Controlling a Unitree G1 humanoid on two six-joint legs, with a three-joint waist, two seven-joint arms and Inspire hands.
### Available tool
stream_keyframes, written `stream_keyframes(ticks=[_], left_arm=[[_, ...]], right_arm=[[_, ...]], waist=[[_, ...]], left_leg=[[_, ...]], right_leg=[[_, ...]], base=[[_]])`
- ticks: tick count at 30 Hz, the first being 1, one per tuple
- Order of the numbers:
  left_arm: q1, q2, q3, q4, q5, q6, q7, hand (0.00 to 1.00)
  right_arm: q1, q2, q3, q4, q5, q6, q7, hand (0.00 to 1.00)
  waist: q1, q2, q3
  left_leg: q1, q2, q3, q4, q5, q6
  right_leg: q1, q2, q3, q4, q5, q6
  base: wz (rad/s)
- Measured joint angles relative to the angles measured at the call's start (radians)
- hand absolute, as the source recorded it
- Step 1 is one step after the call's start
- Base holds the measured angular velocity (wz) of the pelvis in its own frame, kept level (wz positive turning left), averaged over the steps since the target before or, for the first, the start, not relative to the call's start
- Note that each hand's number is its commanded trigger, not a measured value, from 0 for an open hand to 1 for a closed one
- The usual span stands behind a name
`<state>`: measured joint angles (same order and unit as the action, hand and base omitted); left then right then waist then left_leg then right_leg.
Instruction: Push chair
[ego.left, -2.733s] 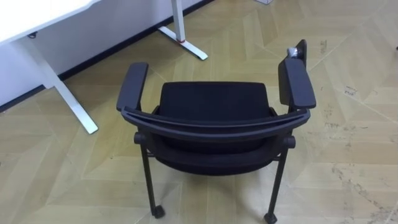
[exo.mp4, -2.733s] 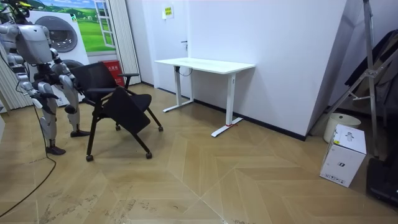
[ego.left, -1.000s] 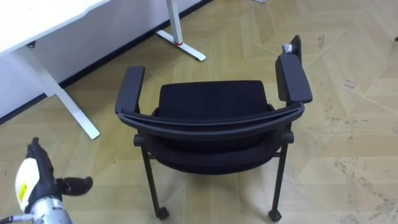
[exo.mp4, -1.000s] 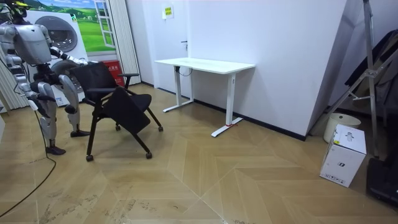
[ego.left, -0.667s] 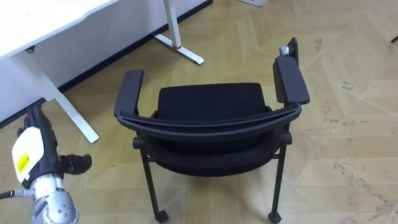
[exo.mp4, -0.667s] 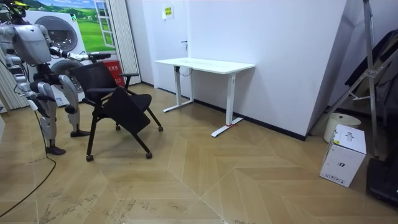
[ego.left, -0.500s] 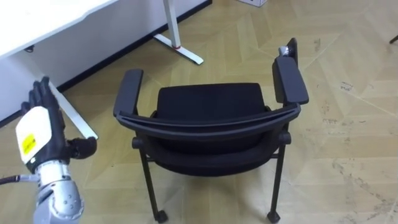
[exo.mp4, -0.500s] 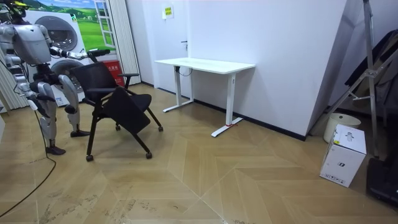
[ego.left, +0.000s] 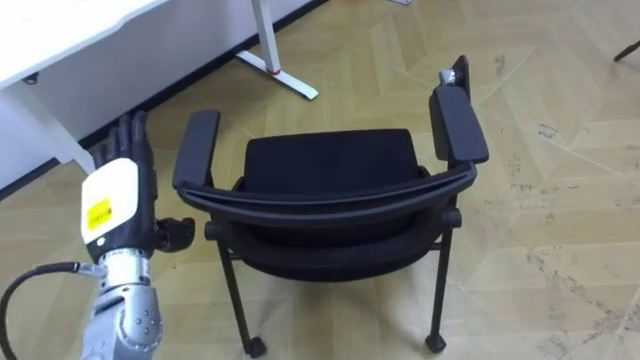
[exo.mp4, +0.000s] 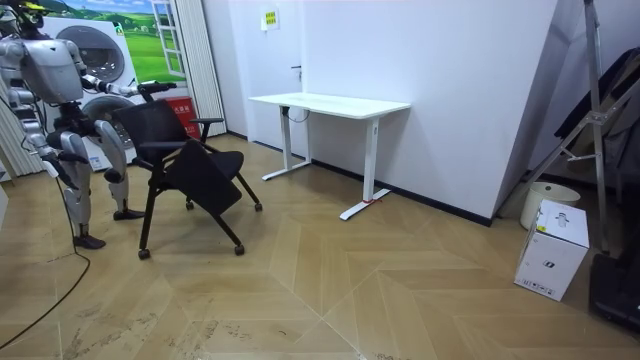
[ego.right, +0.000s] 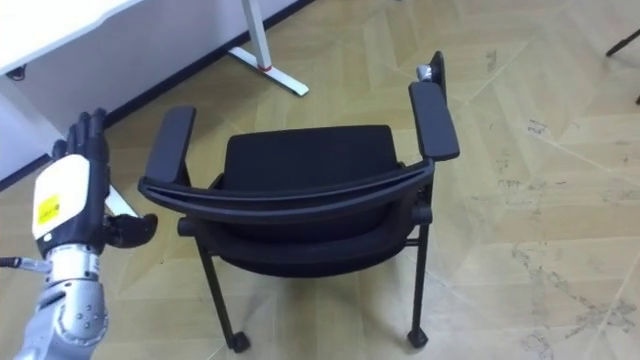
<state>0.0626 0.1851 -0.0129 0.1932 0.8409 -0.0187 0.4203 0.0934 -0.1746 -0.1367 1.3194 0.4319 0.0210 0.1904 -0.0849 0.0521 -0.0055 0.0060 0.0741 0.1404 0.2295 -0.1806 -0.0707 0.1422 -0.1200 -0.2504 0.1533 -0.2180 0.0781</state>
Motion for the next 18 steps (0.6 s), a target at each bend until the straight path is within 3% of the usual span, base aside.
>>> stream_keyframes(ticks=[12,18], left_arm=[[0.002,0.001,-0.069,-0.024,0.114,-0.003,-0.084,0.0],[0.002,0.006,-0.091,-0.043,0.184,-0.005,-0.137,0.0]], right_arm=[[-0.005,0.003,-0.002,-0.001,-0.024,-0.022,0.003,0.0],[-0.028,0.005,0.0,0.002,-0.05,-0.02,0.01,0.0]], waist=[[-0.021,0.003,0.0018],[-0.025,-0.007,0.0088]], left_leg=[[0.004,0.0,0.014,-0.007,0.0,0.0],[-0.005,0.0,0.016,-0.007,0.0,0.0]], right_leg=[[-0.007,0.0,0.018,0.0,0.0,0.0],[-0.018,0.0,0.021,0.002,0.0,0.0]], base=[[-0.03],[-0.01]])
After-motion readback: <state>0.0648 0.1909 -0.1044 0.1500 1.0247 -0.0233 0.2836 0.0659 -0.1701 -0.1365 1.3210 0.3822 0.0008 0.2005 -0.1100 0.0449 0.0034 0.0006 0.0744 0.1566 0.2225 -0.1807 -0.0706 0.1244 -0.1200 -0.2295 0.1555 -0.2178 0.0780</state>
